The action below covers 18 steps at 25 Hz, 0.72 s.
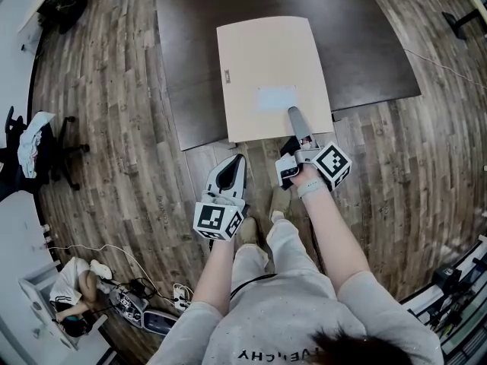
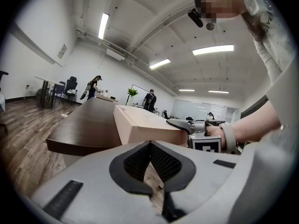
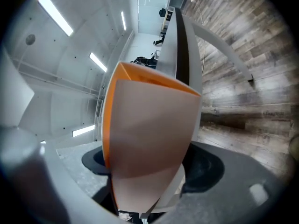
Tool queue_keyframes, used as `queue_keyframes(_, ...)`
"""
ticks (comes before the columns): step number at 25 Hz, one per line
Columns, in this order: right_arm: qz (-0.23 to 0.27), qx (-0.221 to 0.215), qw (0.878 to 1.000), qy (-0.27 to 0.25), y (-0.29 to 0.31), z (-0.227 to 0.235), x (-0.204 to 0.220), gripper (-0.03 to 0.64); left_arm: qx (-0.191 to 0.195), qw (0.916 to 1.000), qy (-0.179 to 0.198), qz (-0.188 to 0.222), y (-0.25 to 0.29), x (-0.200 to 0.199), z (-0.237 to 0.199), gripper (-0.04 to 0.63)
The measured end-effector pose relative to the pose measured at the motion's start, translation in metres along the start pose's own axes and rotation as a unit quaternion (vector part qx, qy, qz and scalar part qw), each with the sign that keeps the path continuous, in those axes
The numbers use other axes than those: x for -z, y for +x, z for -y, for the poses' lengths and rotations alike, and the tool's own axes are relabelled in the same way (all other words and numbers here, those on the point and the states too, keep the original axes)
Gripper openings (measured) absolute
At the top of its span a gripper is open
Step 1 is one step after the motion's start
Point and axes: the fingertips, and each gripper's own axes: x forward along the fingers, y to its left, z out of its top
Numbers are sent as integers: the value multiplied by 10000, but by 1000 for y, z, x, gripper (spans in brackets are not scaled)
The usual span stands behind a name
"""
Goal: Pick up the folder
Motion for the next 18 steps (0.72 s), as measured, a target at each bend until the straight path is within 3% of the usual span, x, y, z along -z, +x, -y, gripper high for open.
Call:
queue_keyframes(10, -28, 78, 9998, -168, -14, -3, 6, 338, -98, 9999, 10, 31, -13, -5, -10, -2)
queue_keyframes(18, 55, -208, 9998, 38, -26, -6, 9, 303, -156, 9999, 35, 26, -27, -6, -16, -2)
